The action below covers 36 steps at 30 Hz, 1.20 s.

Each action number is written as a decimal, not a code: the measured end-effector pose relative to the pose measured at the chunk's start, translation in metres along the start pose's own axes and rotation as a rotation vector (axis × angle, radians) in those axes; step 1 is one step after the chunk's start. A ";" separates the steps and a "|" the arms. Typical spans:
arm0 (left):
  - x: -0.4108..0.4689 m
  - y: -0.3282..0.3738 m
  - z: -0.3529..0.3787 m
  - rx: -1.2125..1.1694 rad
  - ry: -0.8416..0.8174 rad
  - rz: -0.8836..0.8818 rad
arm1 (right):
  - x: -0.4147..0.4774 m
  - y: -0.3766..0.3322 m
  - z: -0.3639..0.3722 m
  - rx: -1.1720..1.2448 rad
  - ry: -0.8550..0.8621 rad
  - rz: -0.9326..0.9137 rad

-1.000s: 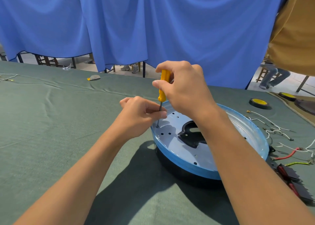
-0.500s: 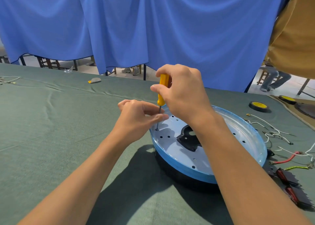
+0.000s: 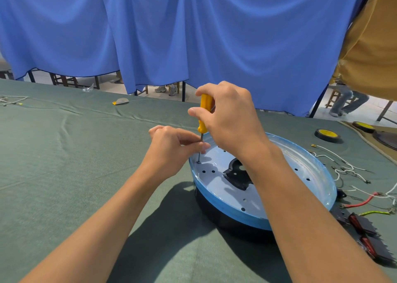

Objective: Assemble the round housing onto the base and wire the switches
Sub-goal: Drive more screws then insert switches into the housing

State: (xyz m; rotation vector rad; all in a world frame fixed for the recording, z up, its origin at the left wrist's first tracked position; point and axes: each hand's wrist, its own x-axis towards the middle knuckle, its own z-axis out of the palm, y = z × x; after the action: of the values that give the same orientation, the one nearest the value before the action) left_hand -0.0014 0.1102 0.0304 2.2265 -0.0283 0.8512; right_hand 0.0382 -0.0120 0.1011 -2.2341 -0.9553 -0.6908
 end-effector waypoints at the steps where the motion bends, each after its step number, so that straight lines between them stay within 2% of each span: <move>1: 0.000 -0.001 0.000 0.000 -0.010 0.013 | 0.000 -0.001 -0.001 0.017 -0.046 -0.007; 4: 0.002 -0.001 -0.004 -0.017 -0.095 -0.014 | 0.000 -0.004 -0.002 0.127 -0.199 -0.021; 8: 0.002 -0.003 -0.005 0.026 -0.183 -0.004 | 0.000 -0.002 -0.003 0.086 -0.068 0.013; 13: -0.002 0.000 0.005 0.040 0.016 0.001 | -0.001 0.002 -0.001 0.001 -0.003 0.026; 17: -0.001 -0.001 0.003 -0.064 -0.104 -0.010 | 0.000 -0.004 -0.005 0.193 -0.097 -0.006; 20: 0.000 0.001 0.001 -0.060 -0.171 -0.003 | -0.001 -0.002 -0.005 0.177 -0.034 0.005; 24: -0.001 0.002 0.006 -0.020 -0.028 -0.012 | -0.003 -0.001 -0.004 0.086 0.067 0.044; 26: -0.002 0.001 0.005 -0.051 -0.013 -0.014 | -0.003 -0.002 -0.004 0.076 0.027 0.021; 30: 0.001 0.001 -0.002 -0.112 -0.137 -0.049 | 0.000 -0.001 -0.003 0.211 -0.204 0.024; 33: 0.001 0.000 -0.004 -0.041 -0.205 -0.026 | -0.001 0.001 -0.001 0.185 -0.115 0.050; 36: -0.001 0.000 -0.002 -0.021 -0.117 0.006 | -0.002 0.002 -0.001 0.058 0.013 0.037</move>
State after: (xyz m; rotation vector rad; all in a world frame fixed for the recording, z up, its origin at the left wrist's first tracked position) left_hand -0.0028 0.1118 0.0308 2.2554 -0.0988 0.7195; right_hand 0.0382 -0.0145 0.0994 -2.1883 -0.9138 -0.6523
